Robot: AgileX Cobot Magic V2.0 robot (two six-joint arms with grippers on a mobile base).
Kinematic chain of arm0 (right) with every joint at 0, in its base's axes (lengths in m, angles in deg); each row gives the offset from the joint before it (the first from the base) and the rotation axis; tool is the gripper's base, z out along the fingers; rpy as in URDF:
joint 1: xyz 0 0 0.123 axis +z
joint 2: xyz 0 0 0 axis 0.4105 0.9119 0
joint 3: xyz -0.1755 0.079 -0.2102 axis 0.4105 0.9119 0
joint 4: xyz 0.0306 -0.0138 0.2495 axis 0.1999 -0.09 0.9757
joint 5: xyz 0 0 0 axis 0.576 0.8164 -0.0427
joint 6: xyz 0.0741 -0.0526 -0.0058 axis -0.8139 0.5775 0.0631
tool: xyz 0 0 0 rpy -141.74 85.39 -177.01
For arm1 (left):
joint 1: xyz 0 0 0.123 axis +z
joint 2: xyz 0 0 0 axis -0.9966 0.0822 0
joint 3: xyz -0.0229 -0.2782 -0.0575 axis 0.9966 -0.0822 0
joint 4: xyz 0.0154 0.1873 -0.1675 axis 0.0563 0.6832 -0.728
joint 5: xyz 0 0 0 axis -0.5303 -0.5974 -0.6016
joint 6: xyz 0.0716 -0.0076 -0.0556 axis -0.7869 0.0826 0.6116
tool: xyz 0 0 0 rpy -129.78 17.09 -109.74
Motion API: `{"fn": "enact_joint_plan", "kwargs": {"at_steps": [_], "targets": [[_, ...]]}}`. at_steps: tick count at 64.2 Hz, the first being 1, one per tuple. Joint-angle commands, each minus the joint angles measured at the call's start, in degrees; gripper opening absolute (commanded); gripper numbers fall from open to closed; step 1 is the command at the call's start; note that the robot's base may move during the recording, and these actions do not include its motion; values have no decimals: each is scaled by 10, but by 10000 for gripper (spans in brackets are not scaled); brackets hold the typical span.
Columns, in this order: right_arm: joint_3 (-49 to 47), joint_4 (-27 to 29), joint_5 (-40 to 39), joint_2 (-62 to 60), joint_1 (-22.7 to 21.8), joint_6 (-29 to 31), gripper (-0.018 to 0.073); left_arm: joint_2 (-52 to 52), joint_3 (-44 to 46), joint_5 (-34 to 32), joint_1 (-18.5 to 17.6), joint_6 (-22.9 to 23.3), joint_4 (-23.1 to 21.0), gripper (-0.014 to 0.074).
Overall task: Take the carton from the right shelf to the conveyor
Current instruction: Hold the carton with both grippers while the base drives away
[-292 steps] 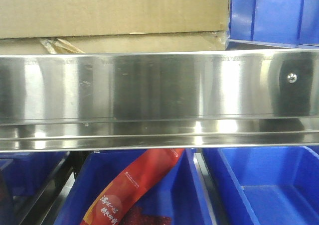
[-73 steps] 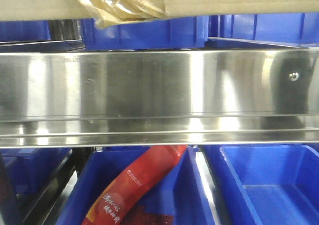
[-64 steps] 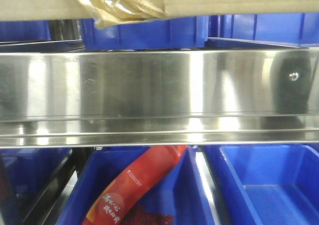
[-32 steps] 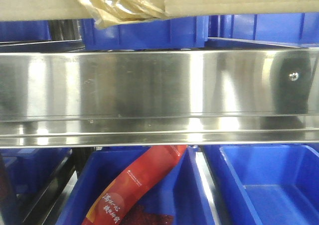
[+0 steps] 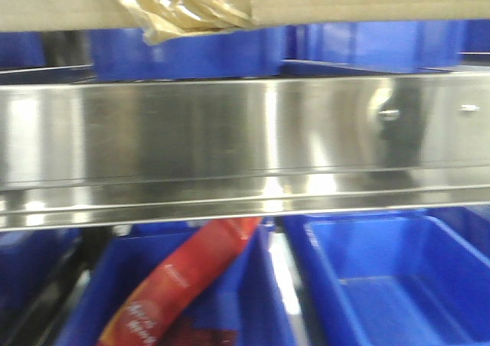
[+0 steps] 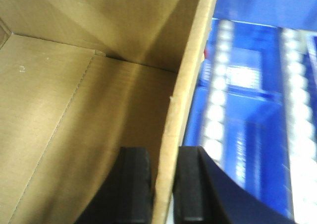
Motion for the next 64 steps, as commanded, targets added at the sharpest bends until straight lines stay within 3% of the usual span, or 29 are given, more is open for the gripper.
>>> {"fn": "enact_joint_plan", "kwargs": {"at_steps": [1,64], "targets": [[-3,-7,-20,-9,-2,9,-58,-8,3,-16,-3,-4,4,-16],[-3,-7,-20,-6,-2,9,-58,-8,3,-16,-3,-4,6,-16]]}}
